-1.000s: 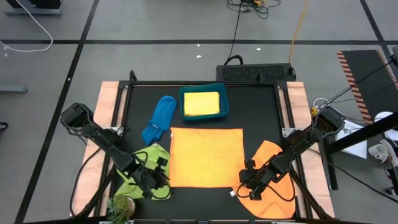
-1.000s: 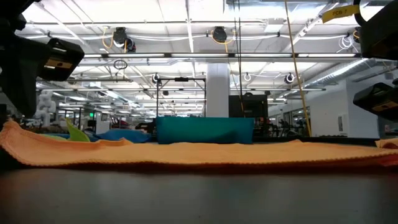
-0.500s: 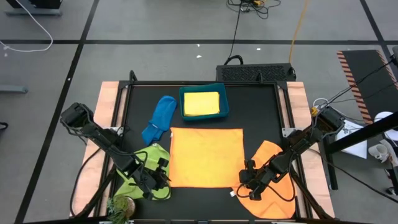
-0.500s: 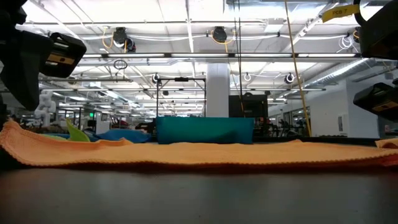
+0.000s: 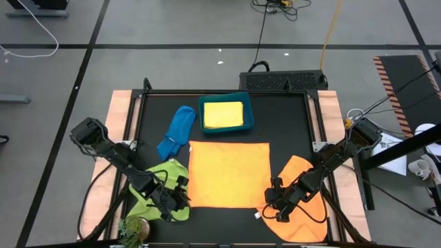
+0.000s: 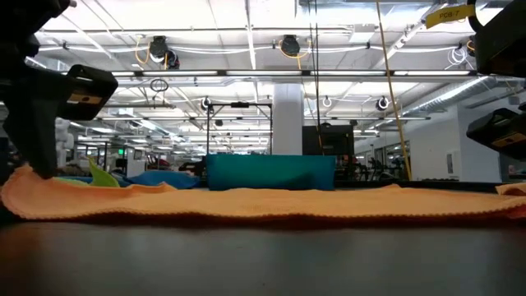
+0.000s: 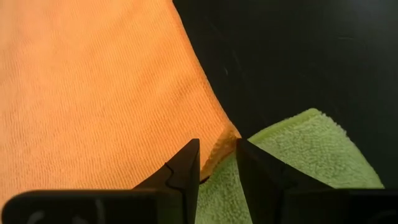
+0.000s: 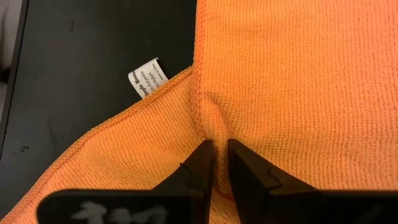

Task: Fold microfiber towels
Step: Fold the top orange microfiber cloth

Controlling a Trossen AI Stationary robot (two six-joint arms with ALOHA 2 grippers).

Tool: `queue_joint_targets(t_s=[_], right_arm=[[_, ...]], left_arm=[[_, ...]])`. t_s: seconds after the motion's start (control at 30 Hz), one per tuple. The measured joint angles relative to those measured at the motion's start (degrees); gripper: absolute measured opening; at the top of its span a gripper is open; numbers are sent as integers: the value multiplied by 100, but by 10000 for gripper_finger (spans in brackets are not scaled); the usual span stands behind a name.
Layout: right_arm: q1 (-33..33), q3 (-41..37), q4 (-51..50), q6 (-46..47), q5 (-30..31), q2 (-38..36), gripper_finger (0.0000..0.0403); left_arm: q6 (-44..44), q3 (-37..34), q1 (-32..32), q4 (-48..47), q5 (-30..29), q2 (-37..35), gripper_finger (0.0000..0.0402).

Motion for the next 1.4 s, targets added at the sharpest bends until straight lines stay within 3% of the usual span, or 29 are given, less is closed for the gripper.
queue_joint_targets(t_s=[0.17, 0.37, 0.7, 0.97, 1.4], right_arm=[[0, 0, 0, 46, 2, 0, 43], [0, 0, 0, 105, 2, 0, 43], [-46, 78, -45, 122, -315, -184, 43], [-61, 96, -449, -87, -138, -850, 43], [-33, 96, -646, -256, -116, -905, 59]], left_arm=[[44, 0, 0, -16, 5, 0, 86], [229, 0, 50, -36, 407, 0, 9], [356, 0, 101, 108, 318, -102, 2], [416, -4, 146, 30, 37, -487, 1], [397, 0, 146, -356, -406, -1003, 0]])
